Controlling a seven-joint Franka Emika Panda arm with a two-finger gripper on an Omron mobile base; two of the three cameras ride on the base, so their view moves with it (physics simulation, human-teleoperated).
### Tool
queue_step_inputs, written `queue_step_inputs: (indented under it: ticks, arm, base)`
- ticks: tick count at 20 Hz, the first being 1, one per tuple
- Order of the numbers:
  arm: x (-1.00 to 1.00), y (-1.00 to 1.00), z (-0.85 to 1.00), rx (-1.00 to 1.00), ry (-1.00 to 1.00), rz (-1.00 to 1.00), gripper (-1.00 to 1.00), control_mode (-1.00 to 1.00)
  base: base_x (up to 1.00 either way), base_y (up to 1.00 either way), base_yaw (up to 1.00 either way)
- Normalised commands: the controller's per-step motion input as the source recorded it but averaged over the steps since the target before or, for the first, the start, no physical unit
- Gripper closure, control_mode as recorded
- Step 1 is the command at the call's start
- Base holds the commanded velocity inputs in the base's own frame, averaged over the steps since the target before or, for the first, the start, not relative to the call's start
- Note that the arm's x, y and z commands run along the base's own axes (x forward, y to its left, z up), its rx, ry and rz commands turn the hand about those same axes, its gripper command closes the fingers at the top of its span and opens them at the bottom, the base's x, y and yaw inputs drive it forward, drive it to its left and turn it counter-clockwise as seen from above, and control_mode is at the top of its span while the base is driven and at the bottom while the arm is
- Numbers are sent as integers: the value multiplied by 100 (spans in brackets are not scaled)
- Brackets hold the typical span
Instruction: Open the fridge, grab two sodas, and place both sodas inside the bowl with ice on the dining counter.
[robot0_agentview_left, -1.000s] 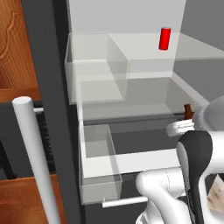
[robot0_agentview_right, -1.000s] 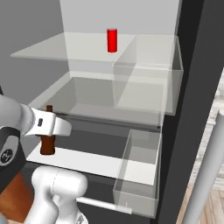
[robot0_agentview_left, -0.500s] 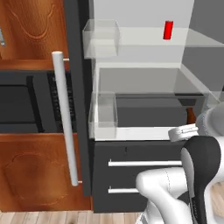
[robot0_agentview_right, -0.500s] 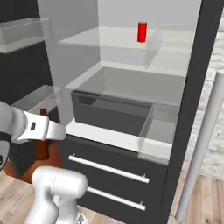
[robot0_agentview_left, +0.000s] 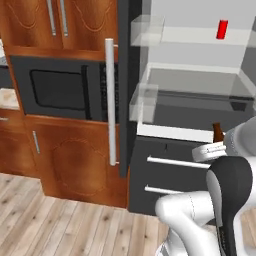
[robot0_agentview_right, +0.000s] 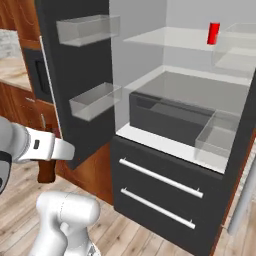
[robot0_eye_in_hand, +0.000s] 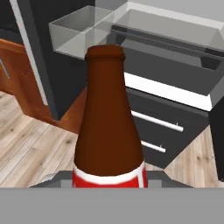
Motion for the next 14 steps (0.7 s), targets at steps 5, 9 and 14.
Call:
queue_step_inputs:
  ticks: [5,9,14]
  arm:
    - [0,0,0,0,0,0,100,100]
    - [0,0,0,0,0,0,100,100]
    - [0,0,0,0,0,0,100,100]
  base:
    - [-54,10,42]
    - [-47,19,45]
    - [-51,27,44]
